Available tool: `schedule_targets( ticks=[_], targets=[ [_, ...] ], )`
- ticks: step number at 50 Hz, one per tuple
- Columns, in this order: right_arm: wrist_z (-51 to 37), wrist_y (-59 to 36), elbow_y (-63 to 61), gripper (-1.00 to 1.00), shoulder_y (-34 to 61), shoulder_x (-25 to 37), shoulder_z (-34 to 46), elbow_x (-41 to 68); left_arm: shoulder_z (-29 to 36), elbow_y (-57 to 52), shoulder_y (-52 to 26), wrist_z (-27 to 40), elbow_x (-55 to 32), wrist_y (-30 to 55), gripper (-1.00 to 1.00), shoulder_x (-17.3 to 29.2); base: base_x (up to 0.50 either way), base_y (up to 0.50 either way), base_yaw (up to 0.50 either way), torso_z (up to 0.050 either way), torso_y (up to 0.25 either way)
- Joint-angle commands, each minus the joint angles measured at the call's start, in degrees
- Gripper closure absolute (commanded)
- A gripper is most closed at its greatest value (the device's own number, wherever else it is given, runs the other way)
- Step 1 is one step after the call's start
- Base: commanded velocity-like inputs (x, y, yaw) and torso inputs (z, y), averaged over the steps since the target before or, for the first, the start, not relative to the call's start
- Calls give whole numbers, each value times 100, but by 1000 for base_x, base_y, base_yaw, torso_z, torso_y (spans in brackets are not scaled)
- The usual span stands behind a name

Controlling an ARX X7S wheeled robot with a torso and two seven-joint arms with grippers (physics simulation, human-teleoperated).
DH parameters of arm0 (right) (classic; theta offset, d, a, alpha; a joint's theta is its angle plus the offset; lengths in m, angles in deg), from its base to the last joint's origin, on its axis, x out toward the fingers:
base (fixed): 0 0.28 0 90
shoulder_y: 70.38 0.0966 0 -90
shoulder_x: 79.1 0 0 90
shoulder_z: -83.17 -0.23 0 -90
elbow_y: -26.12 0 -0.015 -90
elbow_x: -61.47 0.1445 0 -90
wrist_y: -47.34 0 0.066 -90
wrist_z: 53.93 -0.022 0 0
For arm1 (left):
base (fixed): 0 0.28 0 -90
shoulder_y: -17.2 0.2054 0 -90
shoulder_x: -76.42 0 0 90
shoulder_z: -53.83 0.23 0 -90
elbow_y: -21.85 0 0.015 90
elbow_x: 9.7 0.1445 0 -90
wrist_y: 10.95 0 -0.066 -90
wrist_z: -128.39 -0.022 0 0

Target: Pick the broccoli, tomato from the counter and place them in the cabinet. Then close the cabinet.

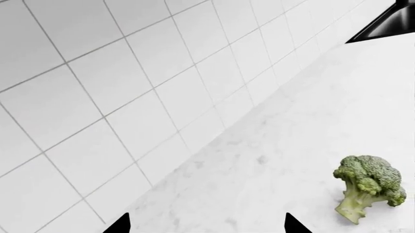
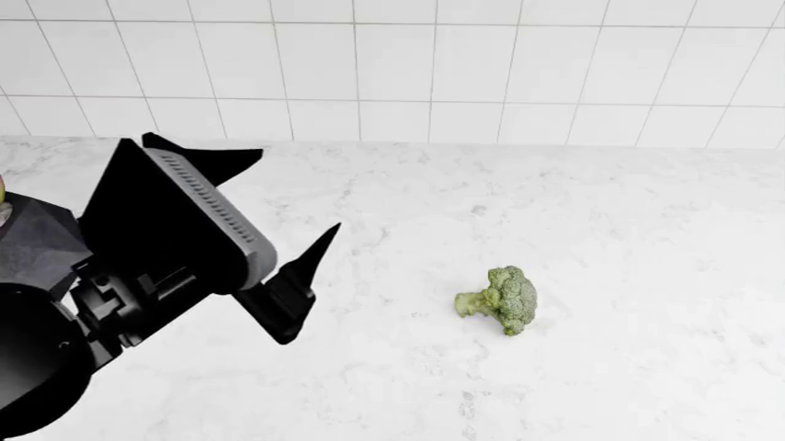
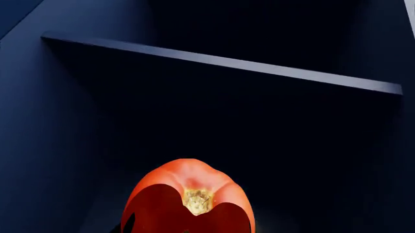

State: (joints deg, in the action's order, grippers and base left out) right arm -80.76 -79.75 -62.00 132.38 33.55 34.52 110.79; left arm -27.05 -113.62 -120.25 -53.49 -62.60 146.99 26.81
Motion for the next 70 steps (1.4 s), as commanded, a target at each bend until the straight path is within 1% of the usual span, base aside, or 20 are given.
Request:
schedule_targets(
  ticks=[1, 14, 26, 34, 38, 43, 44, 53, 61, 70],
  targets=[
    [566, 529, 1261, 100, 334, -397, 81, -575, 103, 13, -78, 39, -5, 16, -100, -29, 0, 0, 0, 0, 0],
    [1122, 1180, 3421, 100, 975, -1083, 111, -1028, 179, 5, -141, 89, -42, 38, -100, -56, 0, 0, 0, 0, 0],
    [1144, 1383, 5403, 100, 1615, -1681, 84, -1290, 168, 16, -169, 111, -95, 36, -100, -14, 0, 0, 0, 0, 1],
    [1759, 1702, 7084, 100, 2157, -2240, 157, -1434, 137, 8, -231, 153, -182, 81, -100, -2, 0, 0, 0, 0, 0],
    [1594, 1544, 7195, 100, 2212, -2258, 289, -1407, 119, -9, -231, 182, -223, 99, -100, 11, 0, 0, 0, 0, 0],
    [1432, 1438, 7225, 100, 2216, -2256, 170, -1558, 133, -10, -203, 185, -208, 61, -100, 32, 0, 0, 0, 0, 0],
    [1411, 1424, 7241, -100, 2214, -2257, 160, -1571, 132, -11, -192, 187, -208, 52, -100, 36, 0, 0, 0, 0, 0],
    [1414, 1366, 7217, -100, 2214, -2258, 124, -1643, 152, 13, -142, 173, -171, -26, -100, 81, 0, 0, 0, 0, 0],
    [1784, 1548, 6928, -100, 2115, -2212, 272, -1496, 187, 35, -102, 170, -137, -87, -100, 102, 0, 0, 0, 0, 0],
    [1806, 1002, 4387, -100, 1433, -1475, 241, -1108, 214, 43, -39, 184, -114, -140, -100, 118, 0, 0, 0, 0, 0]
  ],
)
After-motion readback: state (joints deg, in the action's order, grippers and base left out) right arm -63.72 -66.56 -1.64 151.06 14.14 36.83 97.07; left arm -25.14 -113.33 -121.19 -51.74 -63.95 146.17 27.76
